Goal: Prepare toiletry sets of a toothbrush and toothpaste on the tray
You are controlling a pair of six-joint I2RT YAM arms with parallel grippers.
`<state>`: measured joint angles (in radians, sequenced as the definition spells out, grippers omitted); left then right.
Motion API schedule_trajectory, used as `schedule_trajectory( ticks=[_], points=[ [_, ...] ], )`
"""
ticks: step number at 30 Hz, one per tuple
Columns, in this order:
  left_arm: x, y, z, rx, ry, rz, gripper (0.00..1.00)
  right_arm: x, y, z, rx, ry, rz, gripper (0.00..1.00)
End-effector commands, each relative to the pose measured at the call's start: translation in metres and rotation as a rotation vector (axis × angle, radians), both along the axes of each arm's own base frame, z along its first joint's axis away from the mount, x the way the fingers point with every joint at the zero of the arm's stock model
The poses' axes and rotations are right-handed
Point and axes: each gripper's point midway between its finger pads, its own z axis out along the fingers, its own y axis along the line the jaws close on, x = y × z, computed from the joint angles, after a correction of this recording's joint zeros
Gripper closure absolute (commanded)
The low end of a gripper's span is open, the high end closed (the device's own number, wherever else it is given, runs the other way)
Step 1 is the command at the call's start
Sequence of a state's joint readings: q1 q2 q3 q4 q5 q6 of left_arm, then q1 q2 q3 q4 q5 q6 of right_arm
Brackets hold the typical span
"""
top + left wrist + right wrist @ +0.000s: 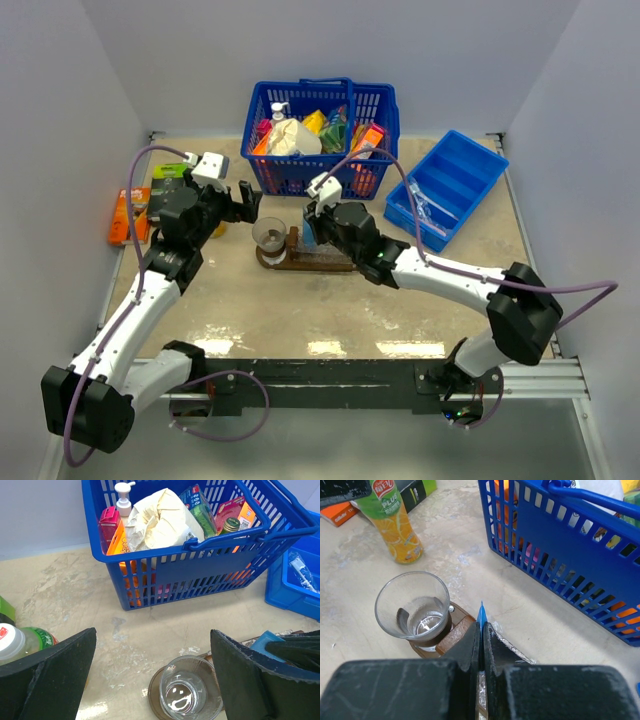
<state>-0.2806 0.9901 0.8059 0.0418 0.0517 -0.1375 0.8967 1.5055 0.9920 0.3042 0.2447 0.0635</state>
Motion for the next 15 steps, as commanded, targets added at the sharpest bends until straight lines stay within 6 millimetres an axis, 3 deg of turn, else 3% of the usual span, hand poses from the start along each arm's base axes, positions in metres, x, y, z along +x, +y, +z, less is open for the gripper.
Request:
schedule_trajectory(
  ticks=[1,15],
  points=[
    [0.003,0.001,0.006,0.004,-0.029,-0.002,0.00,0.005,0.005,0.018,0.068,-0.053,-0.013,1.00],
    [0.002,0.002,0.007,0.005,-0.034,-0.001,0.00,0.005,0.007,0.000,0.065,-0.031,-0.011,1.00]
  ],
)
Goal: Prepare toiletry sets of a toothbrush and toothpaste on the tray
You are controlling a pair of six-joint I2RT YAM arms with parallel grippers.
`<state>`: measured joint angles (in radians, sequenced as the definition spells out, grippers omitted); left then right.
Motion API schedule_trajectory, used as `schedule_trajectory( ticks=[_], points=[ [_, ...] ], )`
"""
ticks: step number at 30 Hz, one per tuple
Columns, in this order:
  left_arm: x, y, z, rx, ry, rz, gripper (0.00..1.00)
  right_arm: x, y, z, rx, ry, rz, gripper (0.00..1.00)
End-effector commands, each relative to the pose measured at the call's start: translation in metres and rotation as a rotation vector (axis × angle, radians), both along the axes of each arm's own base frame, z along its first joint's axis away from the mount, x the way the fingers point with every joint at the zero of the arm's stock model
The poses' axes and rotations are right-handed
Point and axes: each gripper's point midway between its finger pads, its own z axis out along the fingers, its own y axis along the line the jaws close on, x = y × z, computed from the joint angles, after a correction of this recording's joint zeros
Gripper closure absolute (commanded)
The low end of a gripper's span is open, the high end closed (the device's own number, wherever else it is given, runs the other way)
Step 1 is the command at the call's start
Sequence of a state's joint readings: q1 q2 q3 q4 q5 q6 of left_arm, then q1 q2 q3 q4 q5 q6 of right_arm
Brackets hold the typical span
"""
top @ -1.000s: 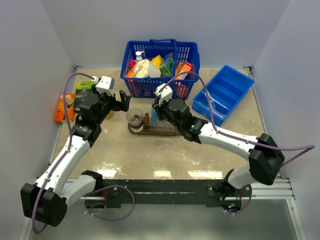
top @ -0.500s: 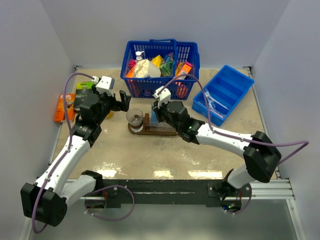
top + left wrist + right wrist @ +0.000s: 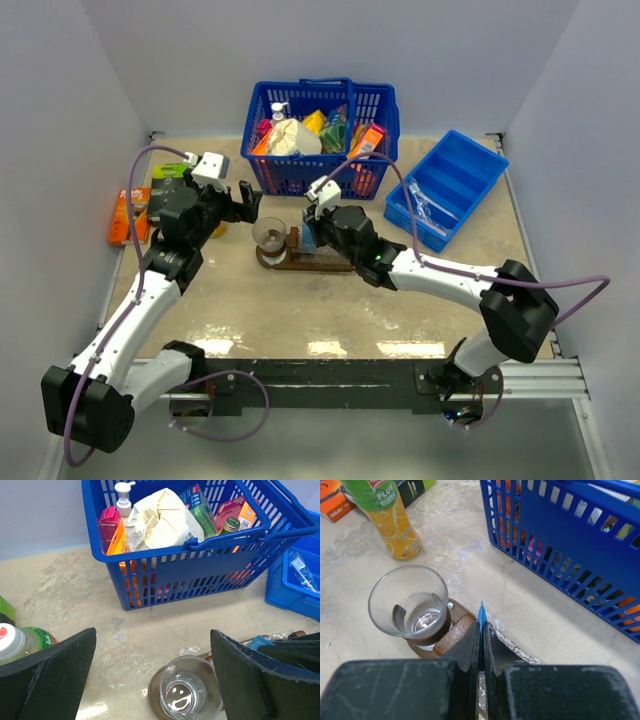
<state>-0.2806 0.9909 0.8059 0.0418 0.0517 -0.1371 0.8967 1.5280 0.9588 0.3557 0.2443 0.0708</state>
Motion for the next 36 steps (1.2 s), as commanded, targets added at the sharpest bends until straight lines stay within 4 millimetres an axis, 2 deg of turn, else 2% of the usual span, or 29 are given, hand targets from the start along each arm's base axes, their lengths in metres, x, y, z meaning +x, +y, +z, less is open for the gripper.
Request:
schedule_trajectory(
  ticks=[1,13,16,20,25,32,36],
  points=[
    [0.002,0.002,0.008,0.004,-0.036,-0.001,0.00,0.004,0.007,0.012,0.060,-0.034,-0.007,1.00],
    [0.002,0.002,0.007,0.006,-0.032,-0.003,0.00,0.005,0.007,0.007,0.043,-0.022,-0.009,1.00],
    [0.002,0.001,0.008,0.005,-0.035,-0.006,0.00,0.005,0.006,0.007,0.040,-0.021,-0.010,0.93],
    [0.001,0.000,0.008,0.006,-0.037,-0.015,0.00,0.004,0.006,0.010,0.045,-0.021,-0.012,0.78],
    [0.001,-0.001,0.008,0.005,-0.038,-0.020,0.00,0.003,0.005,0.019,0.061,-0.029,-0.011,0.66],
    [0.001,-0.001,0.007,0.006,-0.036,-0.018,0.00,0.000,0.006,0.027,0.088,-0.021,-0.003,0.38],
    [0.001,-0.001,0.008,0.007,-0.039,-0.018,0.00,-0.003,0.008,0.036,0.116,-0.020,0.017,0.35]
  ],
)
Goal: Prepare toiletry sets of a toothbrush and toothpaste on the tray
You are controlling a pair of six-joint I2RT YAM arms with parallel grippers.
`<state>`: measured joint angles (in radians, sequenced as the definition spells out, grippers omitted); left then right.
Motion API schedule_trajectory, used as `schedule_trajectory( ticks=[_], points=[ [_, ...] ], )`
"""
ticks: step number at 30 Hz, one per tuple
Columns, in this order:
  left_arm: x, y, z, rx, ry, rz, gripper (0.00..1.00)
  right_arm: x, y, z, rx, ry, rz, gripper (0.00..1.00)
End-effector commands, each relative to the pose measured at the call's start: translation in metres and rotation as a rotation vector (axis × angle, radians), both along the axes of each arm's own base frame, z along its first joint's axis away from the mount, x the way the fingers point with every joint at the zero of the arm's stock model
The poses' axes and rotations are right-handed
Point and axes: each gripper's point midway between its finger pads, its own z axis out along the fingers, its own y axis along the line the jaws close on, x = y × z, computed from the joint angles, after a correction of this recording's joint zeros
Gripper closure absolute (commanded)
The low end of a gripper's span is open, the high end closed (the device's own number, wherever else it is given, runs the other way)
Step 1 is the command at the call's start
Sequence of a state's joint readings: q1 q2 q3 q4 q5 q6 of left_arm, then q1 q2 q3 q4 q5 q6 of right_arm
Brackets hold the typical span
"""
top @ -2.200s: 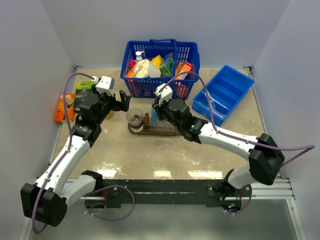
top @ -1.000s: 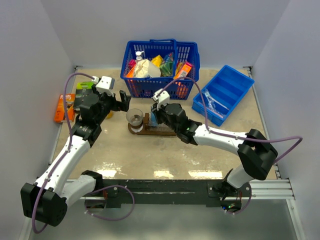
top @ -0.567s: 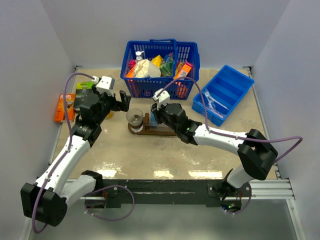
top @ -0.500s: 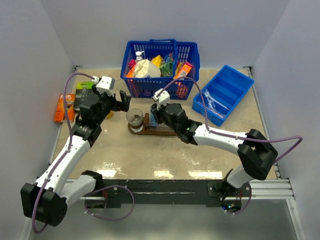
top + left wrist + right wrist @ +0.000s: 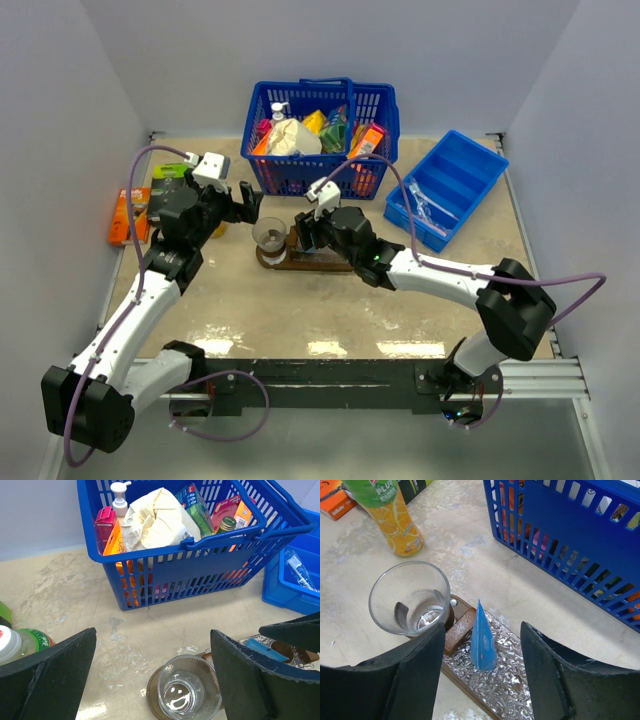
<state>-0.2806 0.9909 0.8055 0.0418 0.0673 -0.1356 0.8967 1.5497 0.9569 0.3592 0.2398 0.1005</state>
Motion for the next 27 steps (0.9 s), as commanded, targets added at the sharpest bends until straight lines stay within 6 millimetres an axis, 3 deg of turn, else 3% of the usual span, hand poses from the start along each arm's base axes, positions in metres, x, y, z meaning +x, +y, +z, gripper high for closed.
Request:
schedule_trajectory(
  ticks=[1,4,10,14,16,17,20,21,22,24,25,27],
  points=[
    [0.002,0.002,0.007,0.008,-0.037,-0.001,0.00,-0.004,0.006,0.050,0.116,-0.054,0.022,0.35],
    [0.002,0.002,0.008,0.009,-0.040,0.000,0.00,-0.007,0.008,0.058,0.129,-0.056,0.041,0.27],
    [0.001,0.004,0.009,0.009,-0.043,0.006,0.00,-0.011,0.001,0.094,0.220,-0.067,0.072,0.24],
    [0.001,0.004,0.011,0.008,-0.049,0.008,0.00,-0.004,-0.021,0.121,0.268,-0.087,0.074,0.26],
    [0.001,0.005,0.011,0.008,-0.049,0.011,0.00,-0.004,-0.036,0.136,0.302,-0.086,0.104,0.34],
    [0.001,0.005,0.010,0.008,-0.049,0.012,0.00,0.013,-0.060,0.140,0.333,-0.080,0.053,0.37],
    [0.001,0.006,0.013,0.006,-0.057,0.016,0.00,0.035,-0.108,0.144,0.327,-0.082,0.010,0.43],
    [0.001,0.006,0.012,0.007,-0.055,0.017,0.00,0.041,-0.121,0.138,0.303,-0.065,-0.020,0.44],
    [0.001,0.006,0.011,0.010,-0.052,0.020,0.00,0.057,-0.147,0.134,0.280,-0.062,-0.088,0.45],
    [0.001,0.008,0.011,0.015,-0.053,0.027,0.00,0.071,-0.171,0.127,0.257,-0.019,-0.127,0.49],
    [0.001,0.008,0.012,0.015,-0.055,0.029,0.00,0.088,-0.199,0.116,0.264,0.016,-0.194,0.50],
    [0.001,0.009,0.013,0.016,-0.060,0.033,0.00,0.100,-0.218,0.113,0.290,0.045,-0.211,0.51]
  ],
)
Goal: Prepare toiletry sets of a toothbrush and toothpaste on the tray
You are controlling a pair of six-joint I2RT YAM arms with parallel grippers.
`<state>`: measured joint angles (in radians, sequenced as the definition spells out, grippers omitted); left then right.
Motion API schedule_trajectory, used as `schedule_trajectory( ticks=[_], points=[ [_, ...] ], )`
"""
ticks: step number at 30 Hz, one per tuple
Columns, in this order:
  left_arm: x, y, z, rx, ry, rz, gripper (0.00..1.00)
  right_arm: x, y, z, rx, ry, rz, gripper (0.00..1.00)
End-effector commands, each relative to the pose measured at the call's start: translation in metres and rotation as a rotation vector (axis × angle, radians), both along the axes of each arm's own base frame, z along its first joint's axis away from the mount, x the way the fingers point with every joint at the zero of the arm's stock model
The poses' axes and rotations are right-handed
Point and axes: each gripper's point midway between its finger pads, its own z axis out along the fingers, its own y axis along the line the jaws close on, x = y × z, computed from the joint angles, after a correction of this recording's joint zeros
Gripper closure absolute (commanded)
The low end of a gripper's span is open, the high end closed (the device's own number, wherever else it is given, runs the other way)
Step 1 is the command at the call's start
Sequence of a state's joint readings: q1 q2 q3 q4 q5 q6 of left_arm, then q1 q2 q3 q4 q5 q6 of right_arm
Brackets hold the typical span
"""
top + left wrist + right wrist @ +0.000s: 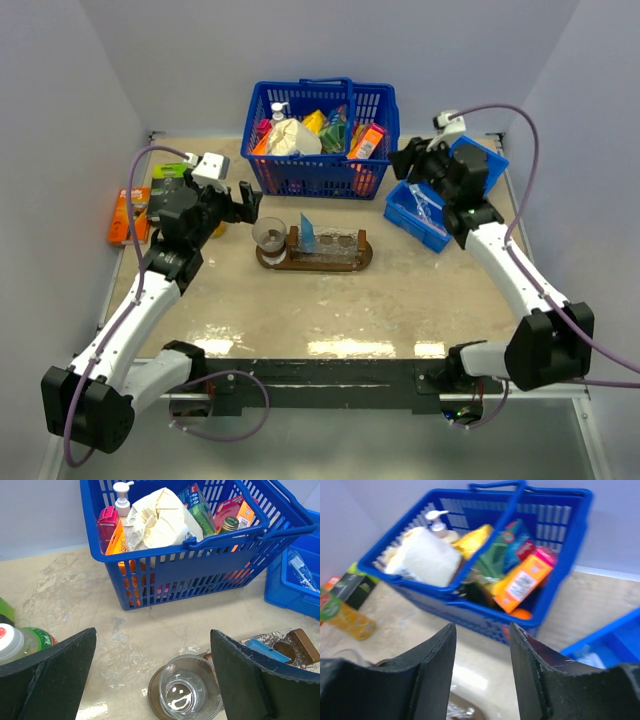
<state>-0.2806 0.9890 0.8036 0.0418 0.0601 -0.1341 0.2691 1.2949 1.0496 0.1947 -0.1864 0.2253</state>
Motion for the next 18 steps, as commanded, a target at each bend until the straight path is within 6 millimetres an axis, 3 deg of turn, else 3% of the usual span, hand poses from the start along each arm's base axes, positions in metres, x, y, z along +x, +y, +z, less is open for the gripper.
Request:
schedule_trajectory(
  ticks=[1,5,6,10,13,16,17,18],
  points=[
    [0.000,0.008,0.012,0.014,-0.056,0.026,0.00,0.023,-0.046,-0.013,0.056,0.108,-0.020,0.52],
    [0.001,0.007,0.010,0.015,-0.051,0.018,0.00,0.052,-0.082,-0.054,0.053,0.241,-0.095,0.54],
    [0.000,0.006,0.011,0.014,-0.053,0.014,0.00,0.057,-0.099,-0.059,0.045,0.267,-0.136,0.55],
    [0.000,0.006,0.013,0.014,-0.058,0.015,0.00,0.065,-0.148,-0.090,-0.053,0.349,-0.309,0.57],
    [0.000,0.006,0.012,0.015,-0.055,0.012,0.00,0.067,-0.174,-0.108,-0.156,0.402,-0.420,0.58],
    [-0.001,0.005,0.013,0.011,-0.055,0.008,0.00,0.070,-0.189,-0.123,-0.252,0.448,-0.463,0.58],
    [-0.001,0.005,0.012,0.011,-0.055,0.009,0.00,0.075,-0.190,-0.120,-0.274,0.444,-0.454,0.58],
    [-0.001,0.004,0.012,0.009,-0.054,0.005,0.00,0.073,-0.191,-0.137,-0.301,0.504,-0.439,0.59]
  ],
)
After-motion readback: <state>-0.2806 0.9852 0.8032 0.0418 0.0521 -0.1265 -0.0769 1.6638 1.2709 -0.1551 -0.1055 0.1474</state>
